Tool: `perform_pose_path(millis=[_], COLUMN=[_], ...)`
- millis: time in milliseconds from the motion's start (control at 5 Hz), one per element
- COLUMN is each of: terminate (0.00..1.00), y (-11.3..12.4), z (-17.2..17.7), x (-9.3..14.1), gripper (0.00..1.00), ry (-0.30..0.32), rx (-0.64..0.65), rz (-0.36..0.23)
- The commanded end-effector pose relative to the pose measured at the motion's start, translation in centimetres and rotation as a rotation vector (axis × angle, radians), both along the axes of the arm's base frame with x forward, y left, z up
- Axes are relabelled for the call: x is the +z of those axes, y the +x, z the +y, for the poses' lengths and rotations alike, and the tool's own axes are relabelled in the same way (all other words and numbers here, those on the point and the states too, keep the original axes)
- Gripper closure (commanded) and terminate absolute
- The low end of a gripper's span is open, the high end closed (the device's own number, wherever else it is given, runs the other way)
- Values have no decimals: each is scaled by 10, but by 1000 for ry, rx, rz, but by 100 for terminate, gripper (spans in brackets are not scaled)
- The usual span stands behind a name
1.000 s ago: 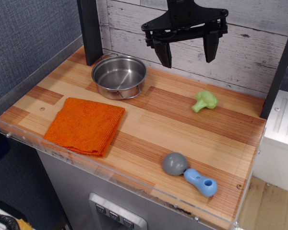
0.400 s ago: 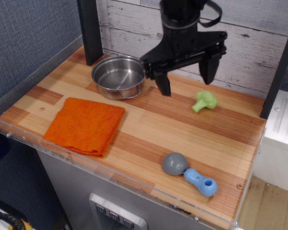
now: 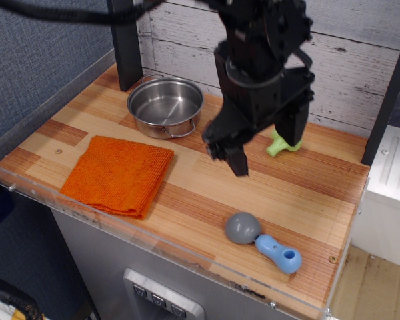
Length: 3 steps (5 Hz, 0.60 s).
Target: Put the spoon to the right of the broccoli.
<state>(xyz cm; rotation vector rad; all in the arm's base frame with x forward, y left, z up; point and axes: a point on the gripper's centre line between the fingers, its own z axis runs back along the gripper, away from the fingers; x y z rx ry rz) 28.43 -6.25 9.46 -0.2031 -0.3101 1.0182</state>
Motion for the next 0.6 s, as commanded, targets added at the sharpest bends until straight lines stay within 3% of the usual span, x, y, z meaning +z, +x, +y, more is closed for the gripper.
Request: perform_pose_path(millis=[0,400], terminate=[0,0], y=[-7,-17], z=[-25,-40], x=[-18,-44], gripper=[0,0], ry=[-84,-119], rx=[15,9], rz=[-12,31])
